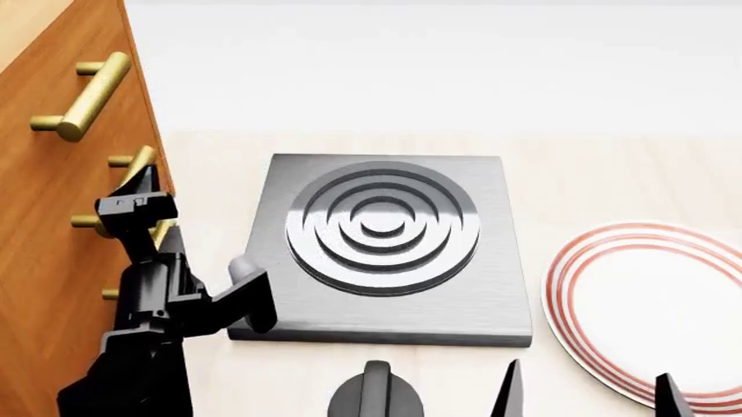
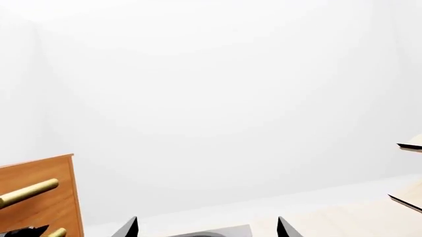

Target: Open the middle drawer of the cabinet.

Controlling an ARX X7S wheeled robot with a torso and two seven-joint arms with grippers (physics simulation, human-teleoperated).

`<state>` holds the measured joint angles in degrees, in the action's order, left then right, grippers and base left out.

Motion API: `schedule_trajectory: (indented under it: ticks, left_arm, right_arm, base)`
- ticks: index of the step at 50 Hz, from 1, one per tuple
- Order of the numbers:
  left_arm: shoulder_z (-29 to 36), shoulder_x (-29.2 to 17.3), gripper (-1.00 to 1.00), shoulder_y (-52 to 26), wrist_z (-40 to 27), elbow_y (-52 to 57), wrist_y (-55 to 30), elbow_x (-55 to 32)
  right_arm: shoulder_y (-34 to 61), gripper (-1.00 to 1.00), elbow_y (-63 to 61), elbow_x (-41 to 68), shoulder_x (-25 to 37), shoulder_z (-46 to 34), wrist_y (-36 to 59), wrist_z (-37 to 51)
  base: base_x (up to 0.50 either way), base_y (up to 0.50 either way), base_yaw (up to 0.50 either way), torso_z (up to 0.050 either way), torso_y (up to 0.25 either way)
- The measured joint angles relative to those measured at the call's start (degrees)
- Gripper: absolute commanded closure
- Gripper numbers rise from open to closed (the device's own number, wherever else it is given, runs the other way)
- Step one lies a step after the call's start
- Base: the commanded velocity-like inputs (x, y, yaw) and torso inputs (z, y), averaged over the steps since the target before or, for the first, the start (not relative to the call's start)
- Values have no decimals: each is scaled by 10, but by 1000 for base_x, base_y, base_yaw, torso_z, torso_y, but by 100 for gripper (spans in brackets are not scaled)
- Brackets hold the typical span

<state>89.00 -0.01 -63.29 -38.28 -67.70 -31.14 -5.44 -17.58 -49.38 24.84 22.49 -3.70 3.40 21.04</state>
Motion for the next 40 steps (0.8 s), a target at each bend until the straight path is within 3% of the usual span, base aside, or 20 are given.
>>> schedule_trajectory:
  ticks: [40]
  left_arm:
    - [-3,0,-100,4,-2,-41,1,7]
  right_arm:
    - [4,-100,3,-4,7,-12,-2,7]
  base:
    - [0,0,0,0,0]
